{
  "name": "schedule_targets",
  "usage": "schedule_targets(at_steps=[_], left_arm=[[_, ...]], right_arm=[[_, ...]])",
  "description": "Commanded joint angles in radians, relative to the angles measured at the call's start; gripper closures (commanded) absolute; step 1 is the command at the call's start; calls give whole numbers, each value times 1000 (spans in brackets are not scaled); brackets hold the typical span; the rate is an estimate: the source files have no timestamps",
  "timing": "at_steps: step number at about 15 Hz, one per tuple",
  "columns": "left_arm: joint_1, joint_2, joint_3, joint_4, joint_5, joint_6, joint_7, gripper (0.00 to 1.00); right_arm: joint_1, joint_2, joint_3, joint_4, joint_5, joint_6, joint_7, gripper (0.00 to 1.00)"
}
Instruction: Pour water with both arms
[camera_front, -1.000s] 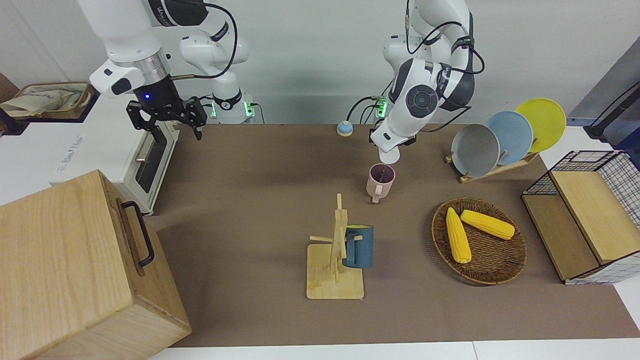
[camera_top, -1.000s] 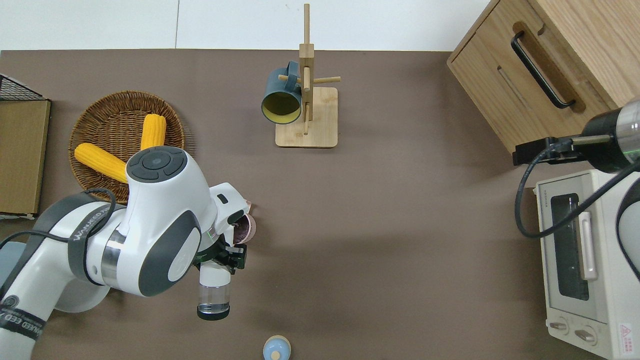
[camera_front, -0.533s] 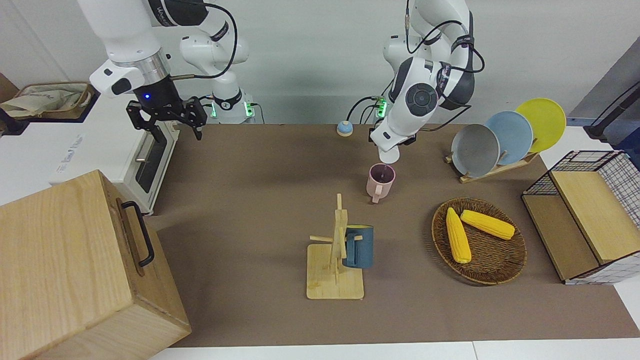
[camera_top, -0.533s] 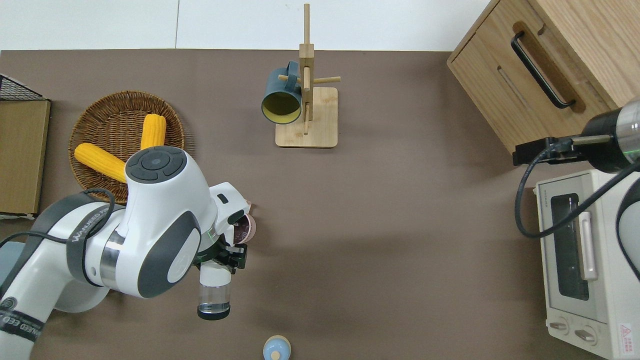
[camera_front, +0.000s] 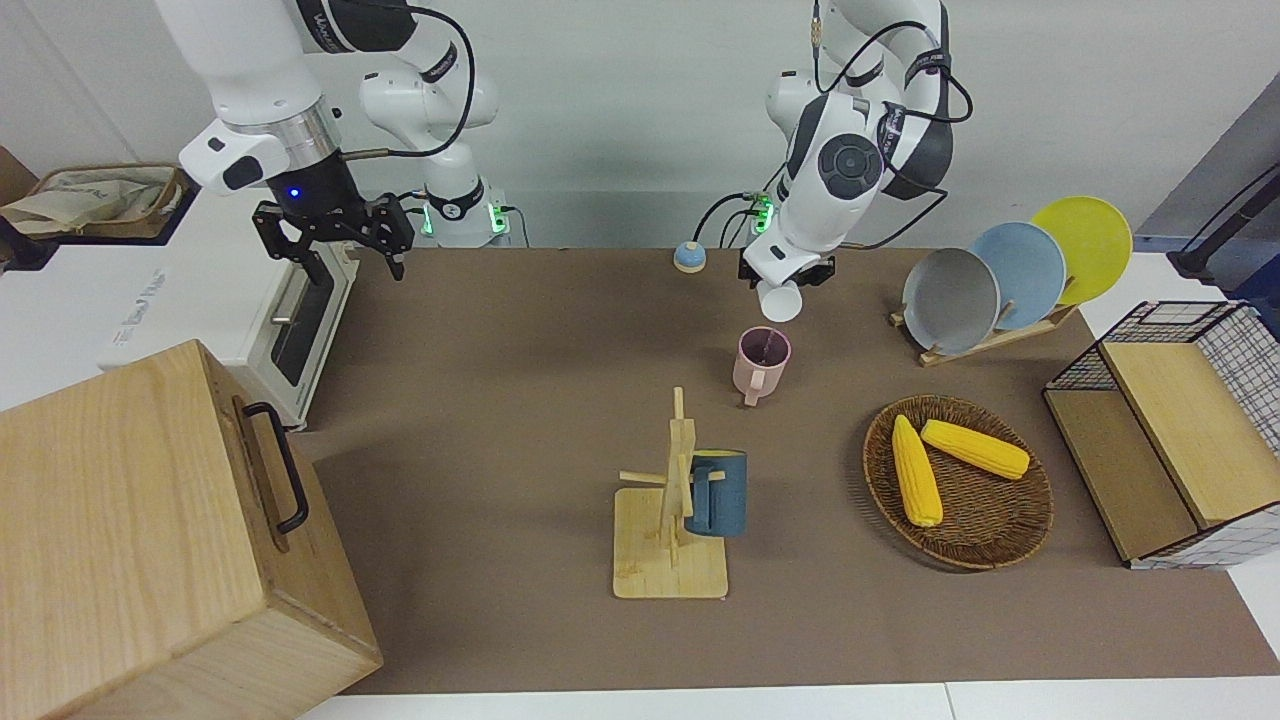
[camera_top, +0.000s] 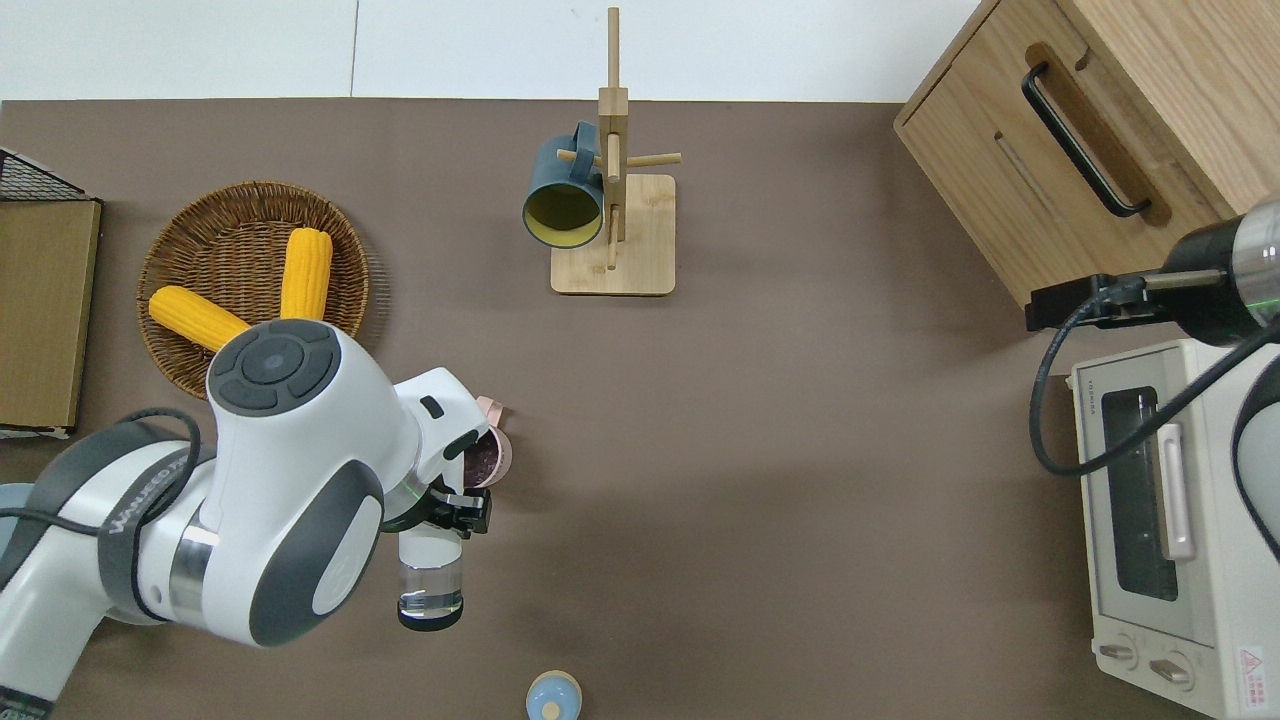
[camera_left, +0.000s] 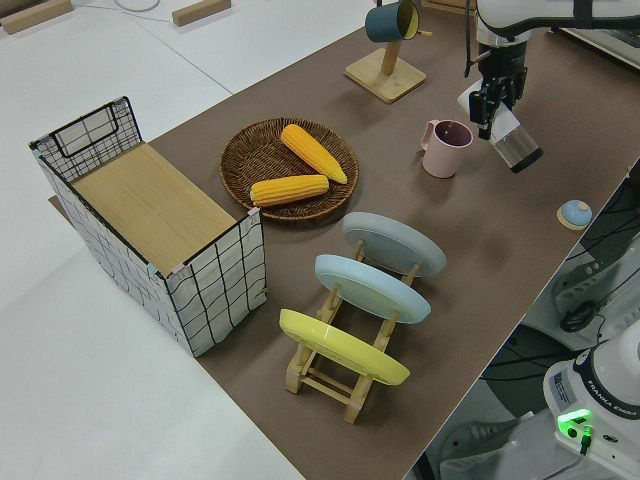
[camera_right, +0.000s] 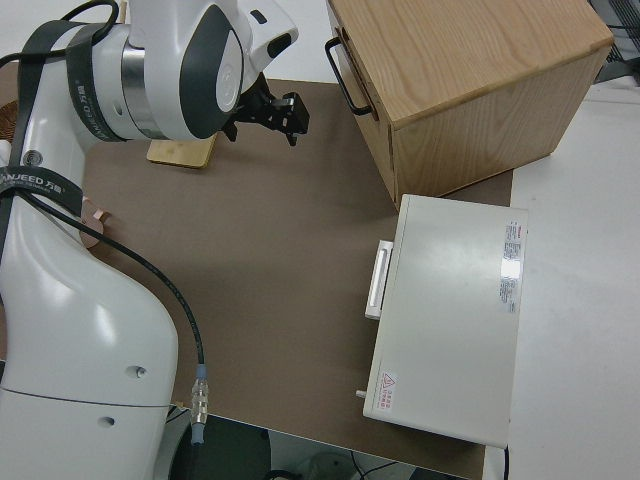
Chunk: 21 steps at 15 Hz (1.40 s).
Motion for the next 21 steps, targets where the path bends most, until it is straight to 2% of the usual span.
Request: schedule_targets(at_steps=[1,4,7,11,17,21], left_arm=[[-13,-180,3,-211,3,209,-13,999],[-13,-223,-16,-303,4,365,-28,992],[-12,-223,-18,-314,6,405,-28,990],[-10,-243,-29,-386,6,523,-46,992],[6,-300,-21,-420,6,553,-46,992],[126,-323,-15,-412,6,579,-30,992]], right_arm=[[-5,-15,-1,-13,26,-5,-19,11],[-5,-15,-1,-13,26,-5,-19,11],[-5,-15,-1,-13,26,-4,-19,11],[-5,-15,-1,-13,26,-5,-19,11],[-5,-15,-1,-13,26,-5,-19,11],[-5,-15,-1,-13,26,-5,-19,11]])
